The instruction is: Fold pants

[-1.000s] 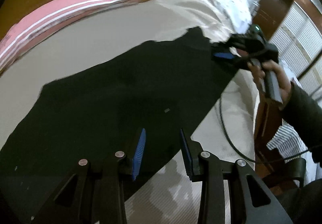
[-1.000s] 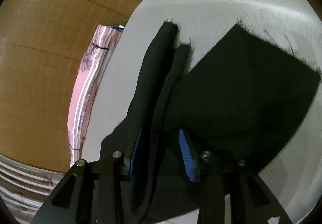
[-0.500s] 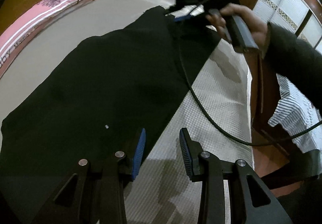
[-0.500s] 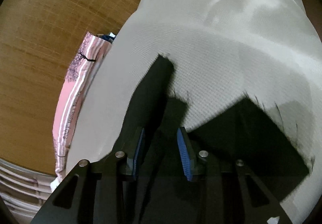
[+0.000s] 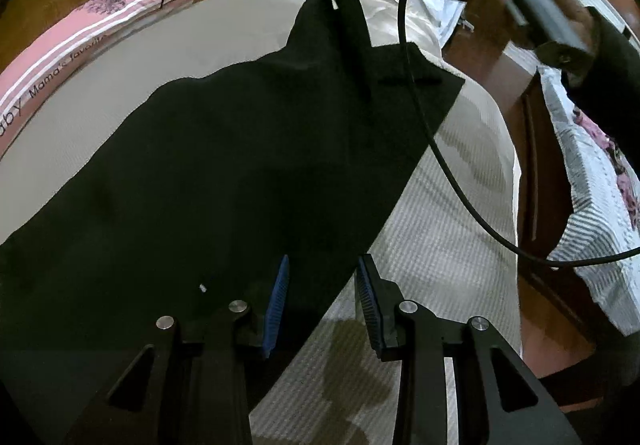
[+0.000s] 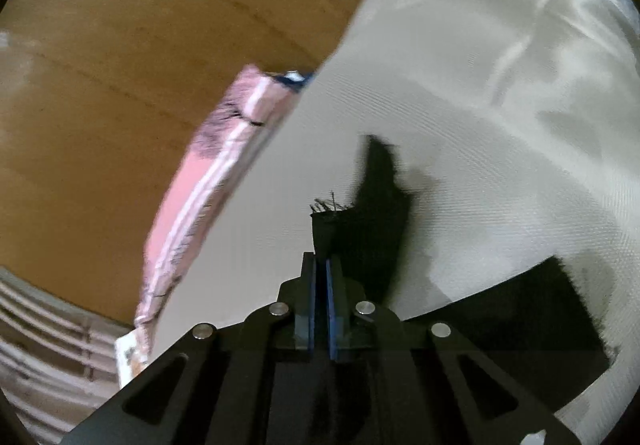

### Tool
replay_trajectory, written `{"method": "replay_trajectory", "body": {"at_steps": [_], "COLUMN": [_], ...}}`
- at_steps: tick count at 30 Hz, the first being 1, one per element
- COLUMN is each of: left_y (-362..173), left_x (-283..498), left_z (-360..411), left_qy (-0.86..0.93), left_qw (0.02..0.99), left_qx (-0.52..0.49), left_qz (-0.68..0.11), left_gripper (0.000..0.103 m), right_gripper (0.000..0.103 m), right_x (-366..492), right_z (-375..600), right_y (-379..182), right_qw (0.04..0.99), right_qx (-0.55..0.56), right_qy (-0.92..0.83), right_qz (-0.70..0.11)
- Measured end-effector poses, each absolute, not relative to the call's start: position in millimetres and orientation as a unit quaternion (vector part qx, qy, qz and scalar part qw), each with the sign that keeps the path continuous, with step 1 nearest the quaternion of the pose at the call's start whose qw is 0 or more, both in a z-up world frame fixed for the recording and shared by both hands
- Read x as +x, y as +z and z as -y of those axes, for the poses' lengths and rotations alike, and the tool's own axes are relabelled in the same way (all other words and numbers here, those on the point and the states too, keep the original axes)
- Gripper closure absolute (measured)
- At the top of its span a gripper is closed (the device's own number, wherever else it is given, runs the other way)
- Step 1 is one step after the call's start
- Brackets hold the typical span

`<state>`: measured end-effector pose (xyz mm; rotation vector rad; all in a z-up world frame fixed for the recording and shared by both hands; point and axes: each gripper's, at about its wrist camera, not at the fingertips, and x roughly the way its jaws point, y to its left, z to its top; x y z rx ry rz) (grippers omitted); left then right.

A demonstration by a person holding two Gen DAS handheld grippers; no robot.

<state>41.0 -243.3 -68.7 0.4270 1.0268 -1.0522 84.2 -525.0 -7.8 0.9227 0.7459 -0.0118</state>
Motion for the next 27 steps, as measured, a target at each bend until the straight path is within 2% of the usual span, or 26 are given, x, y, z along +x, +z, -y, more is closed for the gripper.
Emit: {"method": "replay_trajectory", "body": {"at_steps": [7, 14, 19, 23, 27], "left_y": [-67, -60, -60, -63, -61], "left_x": [39, 43, 48, 46, 55], "left_z": [245, 245, 246, 246, 239], "left_qy": [-0.485, -0.491, -0.49, -0.488, -0.485], "left_qw": [0.72, 0.724, 0.724, 0.723, 0.723], "left_qx": [0.181, 0.141, 0.112, 0.112, 0.092], "left_qz": [-0.462, -0.464, -0.473, -0.477, -0.483], "left_gripper": [0.066, 0.066, 0.066, 0.066, 0.066], "right_gripper": [0.098, 0.097, 0.087, 0.077, 0.076], "right_x": [104, 136, 146, 133, 106], "right_z": [470, 394, 346, 358, 407], "right_y": [43, 67, 53, 48, 39], "right_qw": [0.837, 0.815, 0.787, 0.793, 0.808], "right_qx": [0.415, 0.372, 0.308, 0.321, 0.361], "right_qy": [0.1, 0.22, 0.269, 0.247, 0.17], "right_qz": [-0.341, -0.387, -0.462, -0.455, -0.433]}}
